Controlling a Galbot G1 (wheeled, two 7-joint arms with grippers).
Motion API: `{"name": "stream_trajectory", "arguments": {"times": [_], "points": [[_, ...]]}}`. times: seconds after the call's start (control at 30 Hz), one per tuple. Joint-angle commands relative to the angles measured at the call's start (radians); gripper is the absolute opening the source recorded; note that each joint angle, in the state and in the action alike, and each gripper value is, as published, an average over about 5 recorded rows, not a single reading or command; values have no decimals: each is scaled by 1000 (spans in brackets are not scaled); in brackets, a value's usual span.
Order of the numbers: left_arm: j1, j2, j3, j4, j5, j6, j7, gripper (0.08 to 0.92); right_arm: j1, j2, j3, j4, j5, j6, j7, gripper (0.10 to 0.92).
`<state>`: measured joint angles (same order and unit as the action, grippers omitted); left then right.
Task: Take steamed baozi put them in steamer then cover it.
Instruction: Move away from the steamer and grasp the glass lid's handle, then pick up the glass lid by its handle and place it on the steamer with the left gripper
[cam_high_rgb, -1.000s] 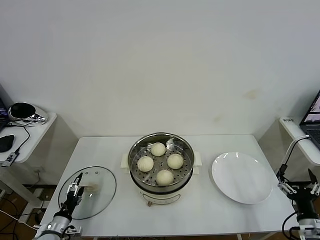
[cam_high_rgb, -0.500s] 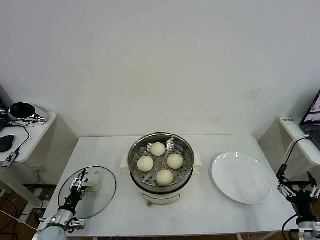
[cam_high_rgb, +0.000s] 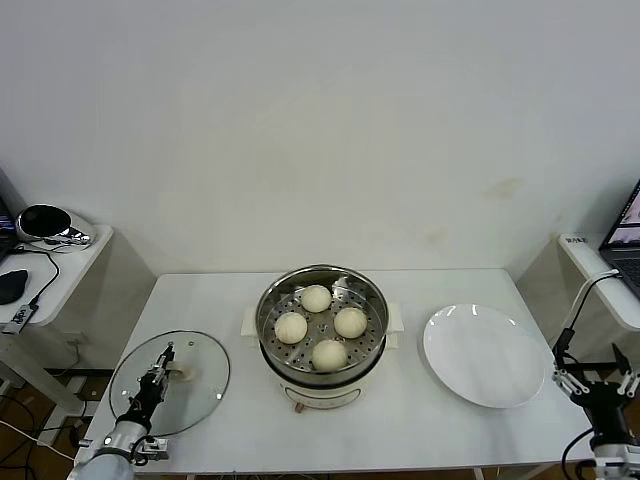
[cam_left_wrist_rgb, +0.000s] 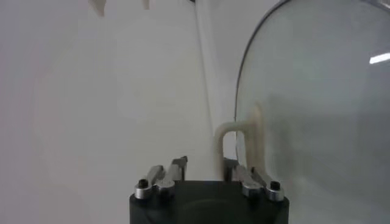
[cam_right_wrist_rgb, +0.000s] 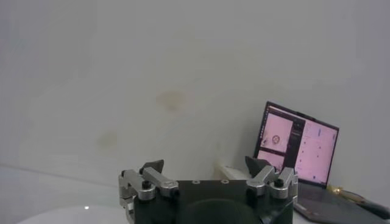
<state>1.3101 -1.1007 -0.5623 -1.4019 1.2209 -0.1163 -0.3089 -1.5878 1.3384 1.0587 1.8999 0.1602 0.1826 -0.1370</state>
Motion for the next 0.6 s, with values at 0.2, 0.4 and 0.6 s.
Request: {"name": "stream_trajectory", "arguments": {"times": [0.2,0.4,0.6], "points": [[145,40,-66,-305,-153,163,20,135,1,-3,-27,6,-4,6,-1,823],[202,126,-136,-544,-354,322,149,134,1,-1,-54,12,-12,11,-2,823],[150,249,-91,-715,-473,465,263,134,1,13,-82,22,-35,17,-3,823]]}}
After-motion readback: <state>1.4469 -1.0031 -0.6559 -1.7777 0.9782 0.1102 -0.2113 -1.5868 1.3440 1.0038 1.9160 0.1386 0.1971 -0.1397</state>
